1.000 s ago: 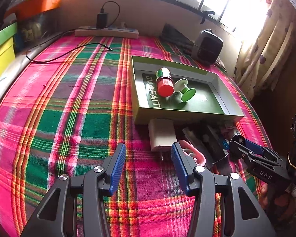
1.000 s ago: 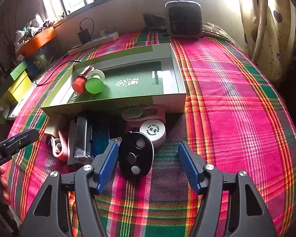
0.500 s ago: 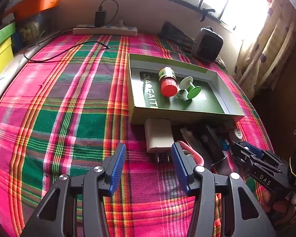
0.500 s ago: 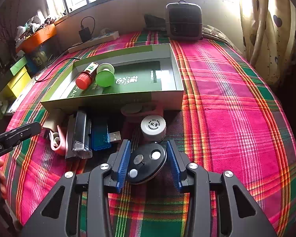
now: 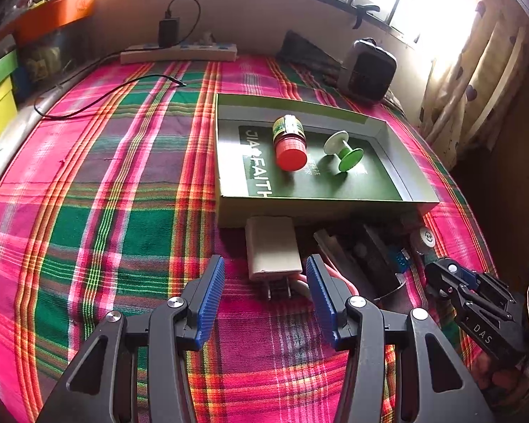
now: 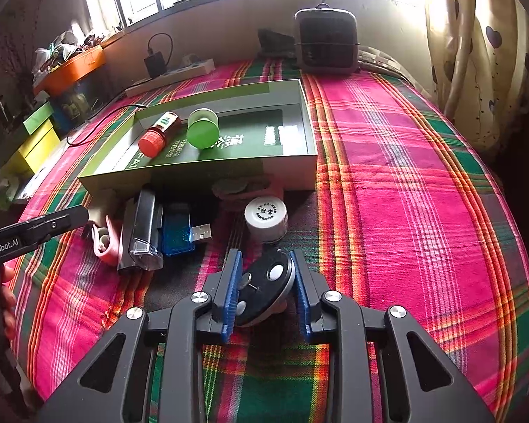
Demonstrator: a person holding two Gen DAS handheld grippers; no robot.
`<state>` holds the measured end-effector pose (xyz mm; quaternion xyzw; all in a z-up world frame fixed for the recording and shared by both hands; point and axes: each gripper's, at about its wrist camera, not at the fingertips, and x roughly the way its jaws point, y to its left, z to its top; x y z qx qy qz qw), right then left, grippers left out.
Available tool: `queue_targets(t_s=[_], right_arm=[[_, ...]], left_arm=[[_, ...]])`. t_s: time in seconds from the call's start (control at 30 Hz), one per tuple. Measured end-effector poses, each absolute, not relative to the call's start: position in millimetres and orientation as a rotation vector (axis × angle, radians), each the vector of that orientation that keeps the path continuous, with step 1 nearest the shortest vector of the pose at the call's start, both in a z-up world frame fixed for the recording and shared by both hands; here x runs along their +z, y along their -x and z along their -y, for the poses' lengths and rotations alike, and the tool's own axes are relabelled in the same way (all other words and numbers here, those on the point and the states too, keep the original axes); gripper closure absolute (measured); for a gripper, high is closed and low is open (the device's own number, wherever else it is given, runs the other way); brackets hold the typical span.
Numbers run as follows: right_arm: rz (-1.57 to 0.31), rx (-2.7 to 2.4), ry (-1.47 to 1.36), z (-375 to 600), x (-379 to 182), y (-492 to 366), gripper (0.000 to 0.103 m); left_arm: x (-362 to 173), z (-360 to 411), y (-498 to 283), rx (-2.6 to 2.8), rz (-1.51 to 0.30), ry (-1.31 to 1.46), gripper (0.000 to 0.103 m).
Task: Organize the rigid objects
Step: 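Close left gripper on the white plug charger while right gripper holds the disc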
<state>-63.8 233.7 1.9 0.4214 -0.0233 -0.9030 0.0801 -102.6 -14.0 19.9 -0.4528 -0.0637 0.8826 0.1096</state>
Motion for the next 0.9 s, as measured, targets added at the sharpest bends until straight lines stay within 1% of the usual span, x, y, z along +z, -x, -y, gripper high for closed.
queue_targets(t_s=[0.2,0.33,0.47,0.77,0.9], right_arm=[[0.087,-2.7,-1.255,-241,2,62,0.074],[0.095,-2.703,-1.254,-246,3,62,0.074],[0.105,-2.694,-1.259,-247,2,64,0.074],[0.11,-2.682,-1.266,-248,0,68,0.074],[0.116,-2.679,-1.272,-249,-1,69,0.074]], left_arm=[[20,2,110,2.594,0.145,1.337,0.056],[16,-4,116,2.628,0.06,1.366,0.055],[12,-2,121,2.63,0.066,1.39,0.055],[7,-4,124,2.656,-0.002,1.402,0.055],[6,1,126,2.664,0.039,1.397,0.055]])
